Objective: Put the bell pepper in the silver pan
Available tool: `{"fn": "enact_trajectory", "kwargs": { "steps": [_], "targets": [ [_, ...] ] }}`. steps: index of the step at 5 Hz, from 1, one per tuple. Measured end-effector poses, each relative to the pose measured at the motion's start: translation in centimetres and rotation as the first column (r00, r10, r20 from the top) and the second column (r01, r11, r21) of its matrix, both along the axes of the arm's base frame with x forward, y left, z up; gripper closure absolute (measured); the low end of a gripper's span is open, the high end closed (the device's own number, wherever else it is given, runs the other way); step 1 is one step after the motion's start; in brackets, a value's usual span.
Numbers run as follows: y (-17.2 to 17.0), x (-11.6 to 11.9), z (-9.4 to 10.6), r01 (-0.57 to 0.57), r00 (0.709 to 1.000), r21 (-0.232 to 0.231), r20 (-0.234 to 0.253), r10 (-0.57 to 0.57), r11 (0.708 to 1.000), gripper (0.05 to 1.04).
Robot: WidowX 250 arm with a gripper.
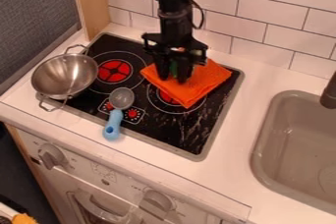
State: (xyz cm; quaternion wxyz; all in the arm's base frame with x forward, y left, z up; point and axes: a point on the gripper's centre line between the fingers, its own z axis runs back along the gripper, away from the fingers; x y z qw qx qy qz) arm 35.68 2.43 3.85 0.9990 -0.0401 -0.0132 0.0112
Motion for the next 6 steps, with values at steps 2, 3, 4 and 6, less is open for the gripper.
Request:
{"fn": "enact_trajectory", "kwargs": {
  "steps": [2,3,4,6],
  "targets": [
    [5.6,-5.2,5.2,-0.086,0.993,0.027,0.078,0.084,0.996,0.618],
    [9.1,-8.5,4.1,-0.135,0.991,0.059,0.027,0.134,0.989,0.619],
    [11.8,-11.1,2.8,-0.157,0.987,0.100,-0.007,0.158,0.983,0.619],
    [13.6,-11.7,1.7,-0.174,0.983,0.160,-0.025,0.180,0.972,0.548]
  ]
}}
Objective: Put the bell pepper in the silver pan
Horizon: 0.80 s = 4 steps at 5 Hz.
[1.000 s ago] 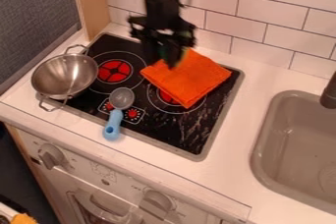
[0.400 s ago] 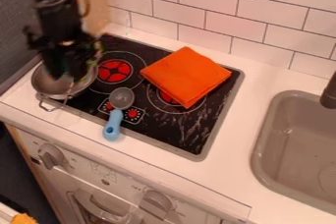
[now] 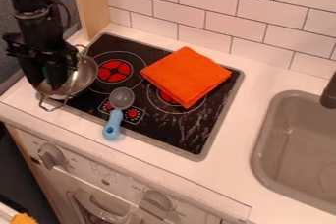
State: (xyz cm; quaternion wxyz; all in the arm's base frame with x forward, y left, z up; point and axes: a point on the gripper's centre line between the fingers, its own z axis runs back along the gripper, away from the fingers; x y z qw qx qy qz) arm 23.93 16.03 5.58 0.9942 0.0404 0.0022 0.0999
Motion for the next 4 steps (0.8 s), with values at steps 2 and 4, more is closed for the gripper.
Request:
{"fn": "enact_trajectory", "kwargs": {
  "steps": [2,4],
  "targets": [
    [0.1,0.8,1.0,0.000,1.000,-0.011,0.015,0.000,1.000,0.073],
    [-3.1,2.0,3.3,0.089,0.996,-0.011,0.033,-0.088,0.996,0.082]
  ]
}}
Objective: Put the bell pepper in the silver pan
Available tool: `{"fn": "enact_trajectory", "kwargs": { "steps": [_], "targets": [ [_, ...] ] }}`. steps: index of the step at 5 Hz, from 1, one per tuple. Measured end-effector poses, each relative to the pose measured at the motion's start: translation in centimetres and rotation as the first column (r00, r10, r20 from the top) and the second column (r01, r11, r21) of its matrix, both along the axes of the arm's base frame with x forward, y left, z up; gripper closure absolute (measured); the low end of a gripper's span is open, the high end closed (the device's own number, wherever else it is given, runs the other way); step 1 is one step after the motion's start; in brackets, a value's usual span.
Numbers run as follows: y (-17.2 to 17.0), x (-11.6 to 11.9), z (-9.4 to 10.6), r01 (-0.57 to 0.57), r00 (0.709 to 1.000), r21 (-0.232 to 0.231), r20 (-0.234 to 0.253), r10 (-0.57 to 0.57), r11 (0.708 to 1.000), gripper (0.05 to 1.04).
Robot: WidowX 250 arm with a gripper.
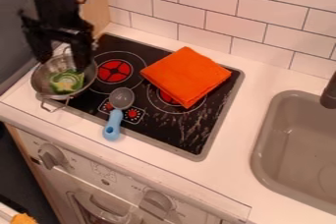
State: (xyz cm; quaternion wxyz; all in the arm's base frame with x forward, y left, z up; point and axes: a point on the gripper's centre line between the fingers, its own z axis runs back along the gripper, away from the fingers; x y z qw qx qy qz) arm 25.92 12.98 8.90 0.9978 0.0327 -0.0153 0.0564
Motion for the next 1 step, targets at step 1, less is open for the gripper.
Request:
{"fn": "enact_trajectory", "kwargs": {
  "steps": [1],
  "targets": [
    [-0.26,0.10,-0.02,0.016,1.000,0.012,-0.007,-0.016,1.000,0.082]
  ]
}}
